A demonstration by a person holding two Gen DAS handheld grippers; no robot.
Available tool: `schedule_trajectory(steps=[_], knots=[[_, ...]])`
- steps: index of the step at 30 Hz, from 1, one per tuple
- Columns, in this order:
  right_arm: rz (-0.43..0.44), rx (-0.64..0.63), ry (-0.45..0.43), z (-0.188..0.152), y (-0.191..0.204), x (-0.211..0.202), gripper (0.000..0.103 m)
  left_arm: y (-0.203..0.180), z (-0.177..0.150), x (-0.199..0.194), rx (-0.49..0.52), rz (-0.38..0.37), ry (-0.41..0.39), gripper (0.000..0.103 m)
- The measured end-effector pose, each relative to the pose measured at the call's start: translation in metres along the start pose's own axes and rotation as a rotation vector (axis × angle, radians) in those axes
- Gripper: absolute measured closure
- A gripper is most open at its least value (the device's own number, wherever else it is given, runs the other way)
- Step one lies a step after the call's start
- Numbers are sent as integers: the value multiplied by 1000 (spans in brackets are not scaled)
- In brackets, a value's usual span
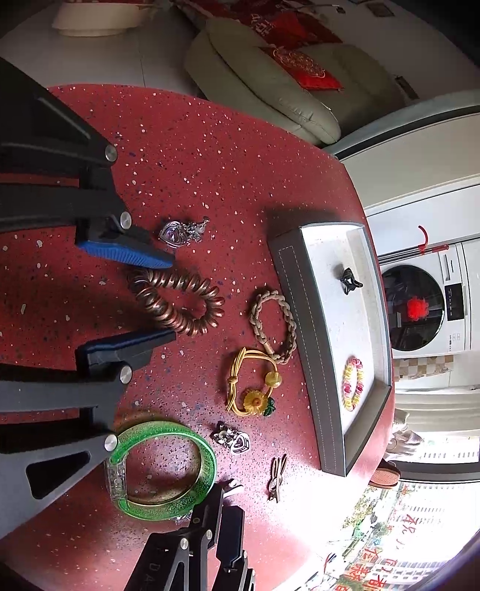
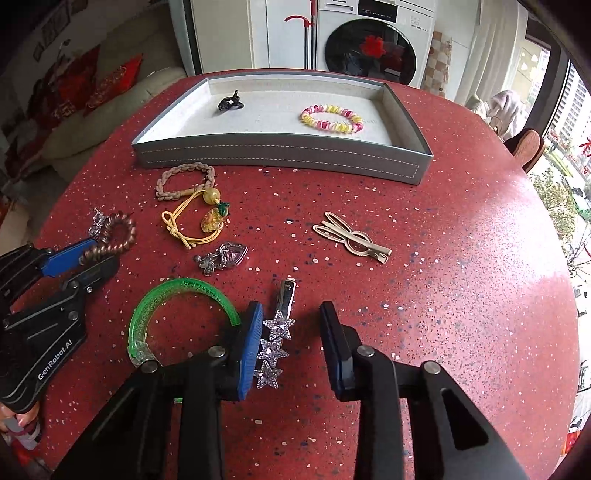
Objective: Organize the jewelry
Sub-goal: 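Grasp the brown coiled hair tie with left tool while right grasps star clip, then carry the hair tie over the tray while right tool drops the star clip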
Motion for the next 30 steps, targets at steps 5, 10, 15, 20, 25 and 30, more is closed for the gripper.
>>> schedule_trajectory(steps=[5, 10, 15, 20, 25, 30], knots=[[24, 8, -9, -2, -1, -2, 84, 8, -1, -3, -55, -65, 8, 74], [80, 78, -25, -3, -17, -9, 84, 22, -3, -11, -136, -134, 1, 74], [108, 116, -45, -1, -31, -18, 84, 31, -1, -20, -180, -164, -12, 74], [134, 152, -66, 6, -42, -26, 84, 33, 8, -31, -180, -167, -37, 74], [158, 180, -82, 14, -49, -30, 84, 33, 19, -40, -184, -184, -63, 74], [170, 189, -97, 22, -53, -34, 84, 35, 27, -45, -193, -199, -76, 74]])
Point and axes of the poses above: each gripper's, at about its wrist camera, not at the fingertips, and x roughly the way its jaws point, y to its left, z to its top, the point moved 1 cm from there along x, roughly the way its jaws point, and after that the axes turned 5 degrees about -z, right-handed, at the moved point
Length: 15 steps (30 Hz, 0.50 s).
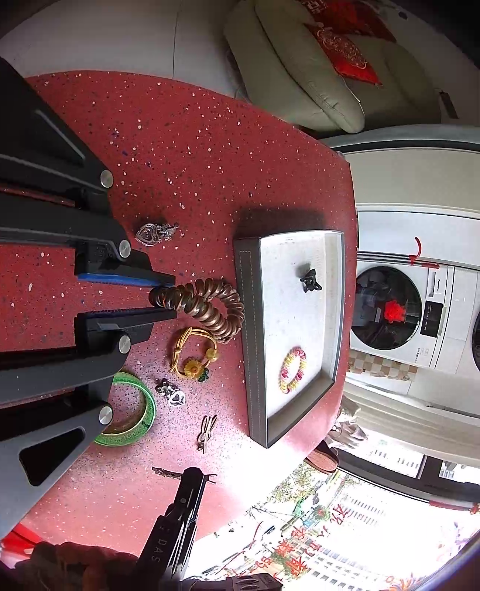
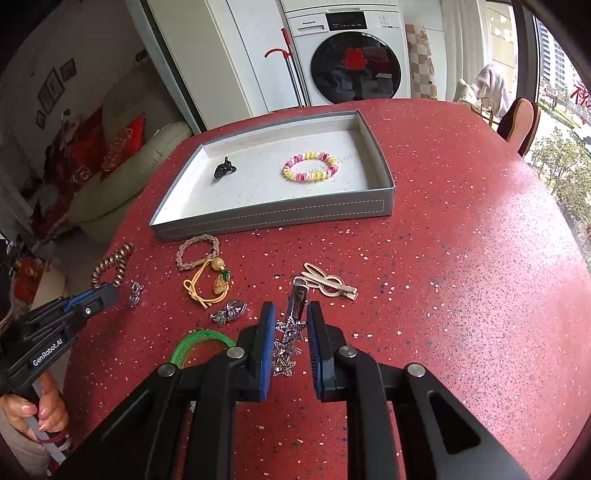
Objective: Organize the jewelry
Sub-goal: 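Carry the hair tie over the tray while right tool drops the star clip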
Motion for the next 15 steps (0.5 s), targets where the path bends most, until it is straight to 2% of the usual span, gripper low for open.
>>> schedule_trajectory(steps=[9, 15], knots=[[9, -9, -19, 19, 0, 1, 84, 0, 16, 2, -1, 5, -11, 74], [4, -36, -32, 41, 0, 4, 84, -3, 38, 4, 14, 9, -43, 74]])
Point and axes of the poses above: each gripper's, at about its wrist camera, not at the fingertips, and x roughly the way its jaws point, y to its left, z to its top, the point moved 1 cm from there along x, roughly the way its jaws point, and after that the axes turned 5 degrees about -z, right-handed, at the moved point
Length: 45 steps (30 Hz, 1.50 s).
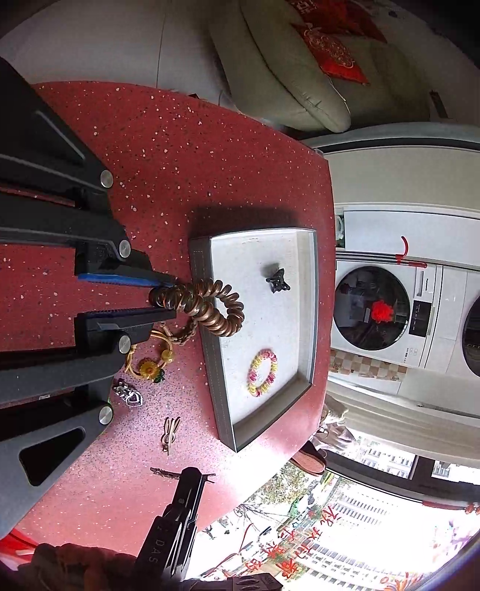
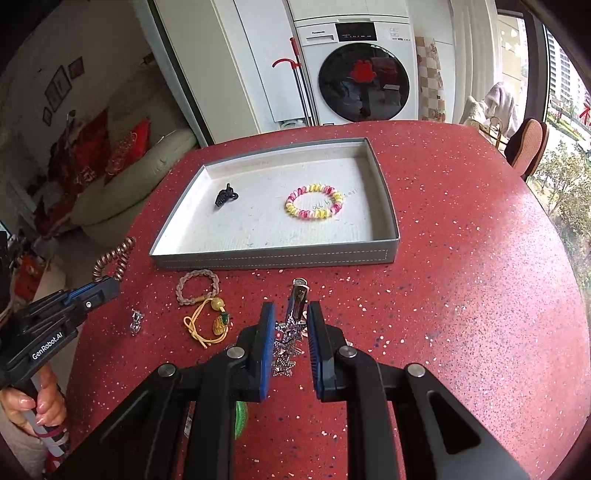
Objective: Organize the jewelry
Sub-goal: 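Carry the hair tie over the tray while right tool drops the star clip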
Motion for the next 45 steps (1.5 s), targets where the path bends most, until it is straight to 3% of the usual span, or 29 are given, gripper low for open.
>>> schedule_trajectory(steps=[10, 22, 33, 45], knots=[[4, -10, -22, 60, -8, 17, 84, 4, 60, 24, -17, -11, -24, 74], [-16, -10, 0, 121, -12, 70, 84, 10, 110, 91, -53, 41, 18, 74], [-38, 12, 98, 121, -21, 132, 84, -1, 101, 154, 18, 94, 115, 74], [-38, 14, 127, 109, -22, 152, 83, -3, 85, 175, 83, 198, 166, 74]])
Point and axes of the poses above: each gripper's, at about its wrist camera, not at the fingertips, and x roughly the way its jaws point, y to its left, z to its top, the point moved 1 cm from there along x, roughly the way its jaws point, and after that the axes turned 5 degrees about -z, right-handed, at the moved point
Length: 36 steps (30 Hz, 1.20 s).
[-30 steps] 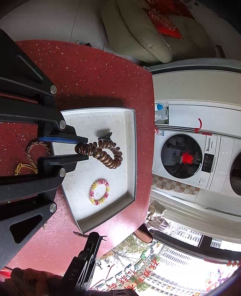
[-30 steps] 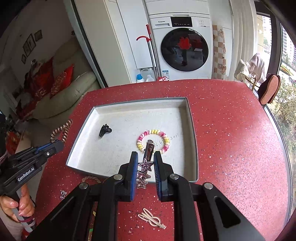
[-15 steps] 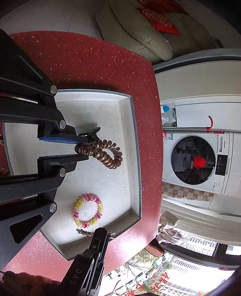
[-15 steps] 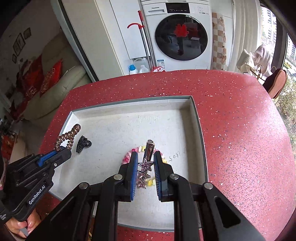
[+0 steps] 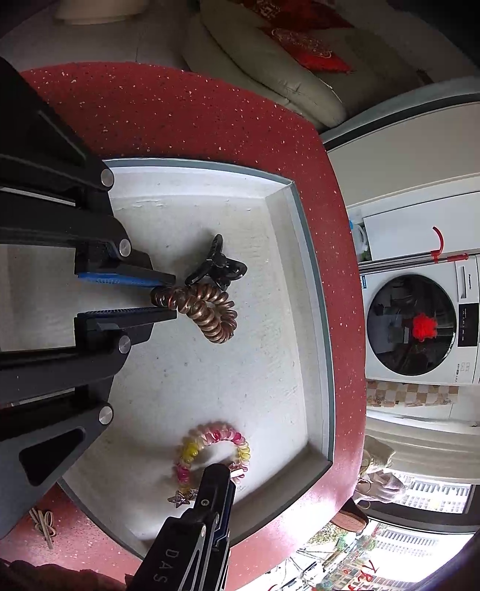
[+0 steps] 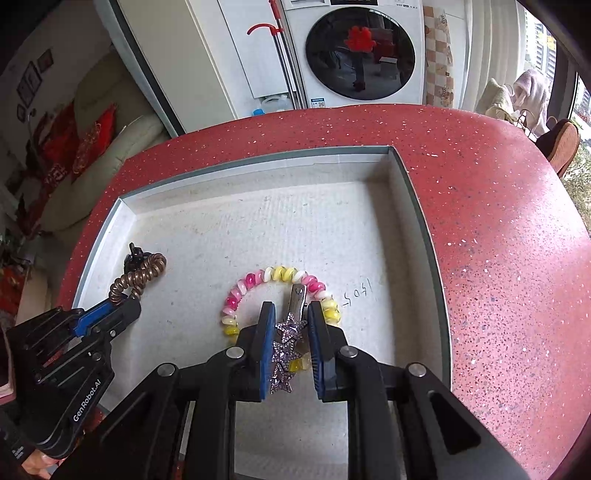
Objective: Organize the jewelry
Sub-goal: 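Carry the hair tie over the tray while right tool drops the star clip, then lower the coiled hair tie into the tray and open the left tool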
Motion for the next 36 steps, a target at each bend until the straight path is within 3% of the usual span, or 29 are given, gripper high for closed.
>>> schedule_trajectory(steps=[2, 4, 6, 20, 34, 35, 36], knots=[[7, 0, 0, -1, 1, -1, 79, -1, -2, 0, 0, 18, 3, 74], [27, 10, -1, -2, 0, -3, 57, 0, -3, -2, -8, 20, 4, 74], [41, 21, -22, -3, -2, -9, 49, 1, -4, -7, -15, 16, -12, 74], [128, 115, -121, -15, -11, -59, 39, 7, -5, -27, -47, -25, -62, 74], [127, 115, -128, -31, -8, -77, 35, 7, -4, -20, -43, -65, -46, 74], [126, 115, -129, -32, -8, -78, 35, 7, -4, -20, -43, -67, -46, 68], [126, 116, -130, -33, -9, -79, 35, 6, -4, -21, -43, -66, -43, 18]])
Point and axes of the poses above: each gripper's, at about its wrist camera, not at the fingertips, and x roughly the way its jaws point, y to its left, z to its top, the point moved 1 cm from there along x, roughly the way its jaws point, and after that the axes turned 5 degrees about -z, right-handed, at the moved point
